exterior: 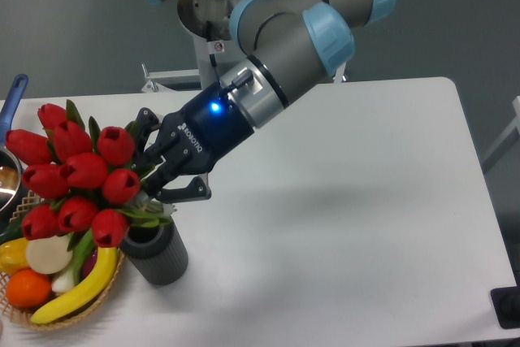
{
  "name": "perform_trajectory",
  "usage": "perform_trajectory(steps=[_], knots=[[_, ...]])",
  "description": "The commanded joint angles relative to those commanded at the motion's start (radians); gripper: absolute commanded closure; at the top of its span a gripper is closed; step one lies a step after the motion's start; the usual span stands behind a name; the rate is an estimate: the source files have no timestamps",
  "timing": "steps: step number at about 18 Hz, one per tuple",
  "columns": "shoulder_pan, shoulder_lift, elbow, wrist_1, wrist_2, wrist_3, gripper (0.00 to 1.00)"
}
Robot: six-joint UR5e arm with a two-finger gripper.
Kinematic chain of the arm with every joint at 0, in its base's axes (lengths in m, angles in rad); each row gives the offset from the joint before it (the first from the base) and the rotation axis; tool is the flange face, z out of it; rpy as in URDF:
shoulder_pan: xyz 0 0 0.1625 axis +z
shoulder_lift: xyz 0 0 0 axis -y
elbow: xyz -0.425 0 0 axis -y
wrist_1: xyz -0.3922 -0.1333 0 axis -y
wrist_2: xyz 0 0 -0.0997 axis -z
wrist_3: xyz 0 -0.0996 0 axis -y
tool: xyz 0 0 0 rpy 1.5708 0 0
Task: Insert the flowers into the vase
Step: 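Lower the tulip stems down into the black vase opening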
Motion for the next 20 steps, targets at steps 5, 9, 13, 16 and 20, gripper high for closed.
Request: perform_trajectory(steps=[5, 9, 13, 16, 20], knots=[[-0.025, -0.020, -0.014, 0.022, -0.005, 0.011, 0.97], [-0.035, -0.022, -0.020, 0.023, -0.005, 0.029, 0.97], [-0.037, -0.020, -0.046, 0.023, -0.005, 0.054, 0.96], [-0.037, -0.020, -0.078, 0.023, -0.005, 0.103, 0.96], [-0.038, -0.020, -0.119, 0.023, -0.005, 0.152, 0.95]])
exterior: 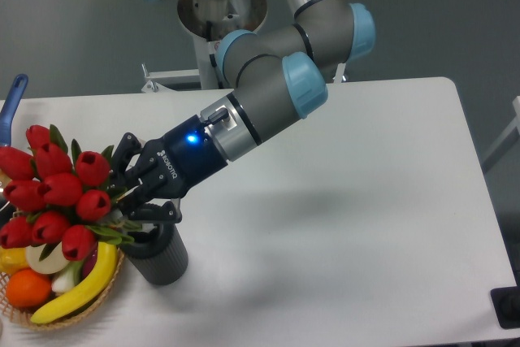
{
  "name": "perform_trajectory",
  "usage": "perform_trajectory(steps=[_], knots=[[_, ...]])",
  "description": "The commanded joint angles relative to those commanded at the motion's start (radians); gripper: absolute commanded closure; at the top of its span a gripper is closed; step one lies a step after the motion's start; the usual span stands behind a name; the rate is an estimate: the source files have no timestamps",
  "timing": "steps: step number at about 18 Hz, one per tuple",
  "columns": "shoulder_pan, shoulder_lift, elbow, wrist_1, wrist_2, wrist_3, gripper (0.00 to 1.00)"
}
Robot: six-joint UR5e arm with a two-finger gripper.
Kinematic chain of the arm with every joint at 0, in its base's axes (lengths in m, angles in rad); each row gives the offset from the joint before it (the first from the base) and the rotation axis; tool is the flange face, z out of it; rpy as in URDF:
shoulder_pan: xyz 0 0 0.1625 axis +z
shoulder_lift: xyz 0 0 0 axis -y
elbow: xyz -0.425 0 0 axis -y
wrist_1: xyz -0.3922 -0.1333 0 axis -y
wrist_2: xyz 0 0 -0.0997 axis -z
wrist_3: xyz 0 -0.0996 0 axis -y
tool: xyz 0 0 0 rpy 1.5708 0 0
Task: Insert the flowers into the vase
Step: 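Lower the tulip stems down into the black vase opening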
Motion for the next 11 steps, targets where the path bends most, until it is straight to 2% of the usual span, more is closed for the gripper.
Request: perform_trajectory(steps=[11], knots=[[0.000, -0.011, -0.048, 0.000, 0.014, 0.043, 0.91]])
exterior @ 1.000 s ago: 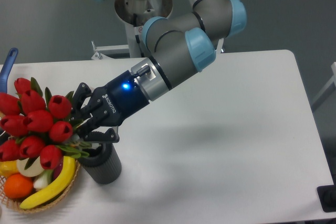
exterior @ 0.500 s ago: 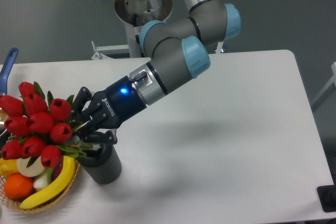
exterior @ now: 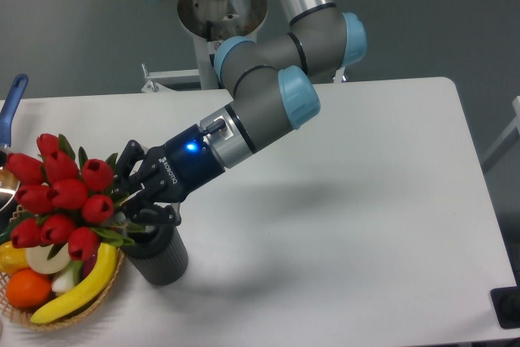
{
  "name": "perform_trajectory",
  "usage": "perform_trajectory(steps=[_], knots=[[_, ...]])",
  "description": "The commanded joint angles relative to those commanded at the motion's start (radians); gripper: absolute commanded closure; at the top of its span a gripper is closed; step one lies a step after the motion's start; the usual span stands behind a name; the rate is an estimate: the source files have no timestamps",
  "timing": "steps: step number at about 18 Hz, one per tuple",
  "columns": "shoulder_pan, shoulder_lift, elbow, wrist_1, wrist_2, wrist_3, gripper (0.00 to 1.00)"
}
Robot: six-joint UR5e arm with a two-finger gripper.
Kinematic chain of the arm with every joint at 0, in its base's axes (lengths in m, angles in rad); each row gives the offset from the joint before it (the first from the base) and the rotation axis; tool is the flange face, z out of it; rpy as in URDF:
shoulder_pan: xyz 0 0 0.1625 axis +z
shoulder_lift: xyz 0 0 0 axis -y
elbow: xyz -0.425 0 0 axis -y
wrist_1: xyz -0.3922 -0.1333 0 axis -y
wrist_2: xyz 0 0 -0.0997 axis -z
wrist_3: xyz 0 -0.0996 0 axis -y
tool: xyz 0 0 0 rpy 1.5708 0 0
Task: Insert the flowers into the vase
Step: 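Lower the tulip stems down into the black vase opening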
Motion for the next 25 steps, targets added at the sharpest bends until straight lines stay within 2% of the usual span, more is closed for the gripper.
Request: perform_trajectory(steps=[5, 15, 18, 21, 25], knots=[[-0.002, -0.014, -0.043, 0.000, 0.005, 0.065, 0.81], [0.000, -0.037, -0.103, 0.000, 0.008, 0.135, 0.72], [0.006, -0.044, -0.109, 0.003, 0.034, 0.132, 0.58], [0.009, -0.045, -0.118, 0.002, 0.061, 0.127, 0.36], [0.020, -0.043, -0.123, 0.002, 0.068, 0.124, 0.14]])
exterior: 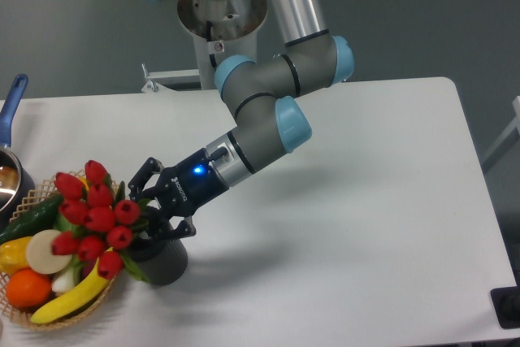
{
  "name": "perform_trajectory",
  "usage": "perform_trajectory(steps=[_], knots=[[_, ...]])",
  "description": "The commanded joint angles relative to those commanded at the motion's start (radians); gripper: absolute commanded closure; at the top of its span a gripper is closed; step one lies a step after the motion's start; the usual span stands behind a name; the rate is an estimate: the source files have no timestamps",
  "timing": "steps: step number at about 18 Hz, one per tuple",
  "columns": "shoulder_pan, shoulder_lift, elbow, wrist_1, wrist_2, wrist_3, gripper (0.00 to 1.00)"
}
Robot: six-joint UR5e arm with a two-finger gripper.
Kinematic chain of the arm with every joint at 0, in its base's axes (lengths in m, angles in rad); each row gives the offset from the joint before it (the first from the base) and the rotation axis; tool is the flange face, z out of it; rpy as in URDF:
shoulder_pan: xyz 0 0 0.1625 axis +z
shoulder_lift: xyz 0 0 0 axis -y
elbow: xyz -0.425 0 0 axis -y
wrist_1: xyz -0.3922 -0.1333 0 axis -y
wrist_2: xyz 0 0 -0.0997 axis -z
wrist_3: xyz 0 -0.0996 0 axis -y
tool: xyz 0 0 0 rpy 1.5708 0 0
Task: Insert the flowers into the vase
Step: 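Open the gripper to release the tulips in the vase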
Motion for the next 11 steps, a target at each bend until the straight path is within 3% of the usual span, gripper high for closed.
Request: perform_trajectory(steps=[3, 11], knots=[[0.008, 0.005, -0.012, 0.000, 0.000, -0.002, 0.01], [0.044, 0.048, -0.052, -0.002, 0.002, -0.008, 0.00]])
